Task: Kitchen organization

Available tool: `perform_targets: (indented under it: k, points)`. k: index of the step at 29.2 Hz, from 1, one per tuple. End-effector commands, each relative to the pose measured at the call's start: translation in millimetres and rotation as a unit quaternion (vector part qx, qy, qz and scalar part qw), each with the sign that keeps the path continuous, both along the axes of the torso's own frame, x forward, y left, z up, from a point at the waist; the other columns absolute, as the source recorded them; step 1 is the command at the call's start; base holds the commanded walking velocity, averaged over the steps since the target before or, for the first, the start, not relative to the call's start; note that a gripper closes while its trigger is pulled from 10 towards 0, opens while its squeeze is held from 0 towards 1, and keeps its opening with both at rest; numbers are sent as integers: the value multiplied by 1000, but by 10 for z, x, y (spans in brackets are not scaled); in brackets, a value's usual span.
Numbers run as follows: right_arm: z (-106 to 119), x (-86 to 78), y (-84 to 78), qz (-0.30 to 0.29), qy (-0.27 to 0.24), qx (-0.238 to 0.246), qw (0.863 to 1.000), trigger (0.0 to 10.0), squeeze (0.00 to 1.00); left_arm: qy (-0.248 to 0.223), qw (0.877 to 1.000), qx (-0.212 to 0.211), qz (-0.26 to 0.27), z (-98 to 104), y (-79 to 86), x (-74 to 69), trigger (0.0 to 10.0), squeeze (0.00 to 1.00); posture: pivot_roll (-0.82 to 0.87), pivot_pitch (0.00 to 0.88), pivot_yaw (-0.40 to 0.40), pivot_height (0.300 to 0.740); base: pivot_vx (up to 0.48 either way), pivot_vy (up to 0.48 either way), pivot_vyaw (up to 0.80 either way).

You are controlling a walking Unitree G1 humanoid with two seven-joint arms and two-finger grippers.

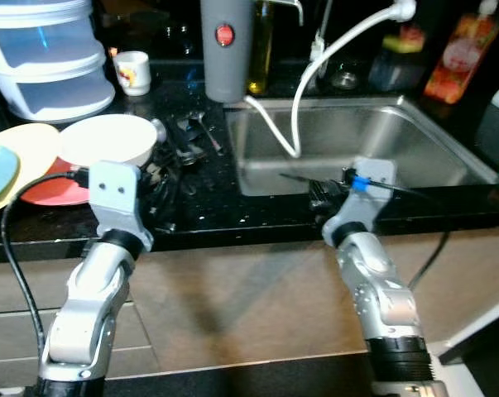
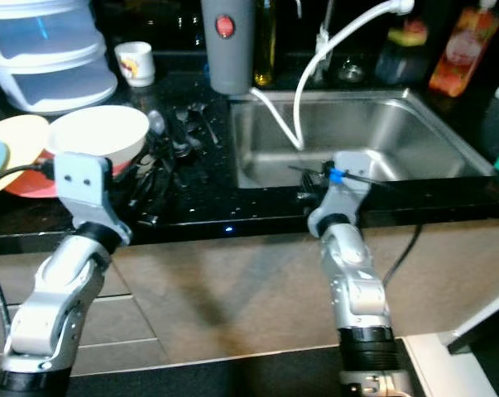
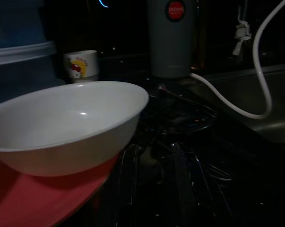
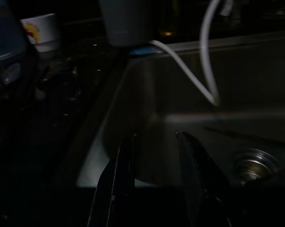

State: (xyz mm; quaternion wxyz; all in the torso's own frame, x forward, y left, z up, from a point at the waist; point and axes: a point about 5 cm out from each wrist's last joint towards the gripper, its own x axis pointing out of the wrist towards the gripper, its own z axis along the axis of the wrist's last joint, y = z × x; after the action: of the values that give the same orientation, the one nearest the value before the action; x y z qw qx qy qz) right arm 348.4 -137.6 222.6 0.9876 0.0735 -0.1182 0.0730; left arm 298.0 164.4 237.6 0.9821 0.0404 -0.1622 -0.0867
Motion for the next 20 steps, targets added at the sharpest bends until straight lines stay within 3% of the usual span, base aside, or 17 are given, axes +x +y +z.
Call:
perform_targets:
  k: [1, 20]
  points:
    - [-33, -10, -66, -8, 9, 3, 1000, 10000, 0, 8, 1000, 10, -11, -31, -38, -13, 10000, 0, 26, 143, 4, 740, 292, 0, 0]
    - [-21, -17, -81, -10, 8, 9, 1000, 10000, 0, 7, 1000, 10, -17, -20, -63, -18, 10000, 0, 29, 146, 6, 740, 282, 0, 0]
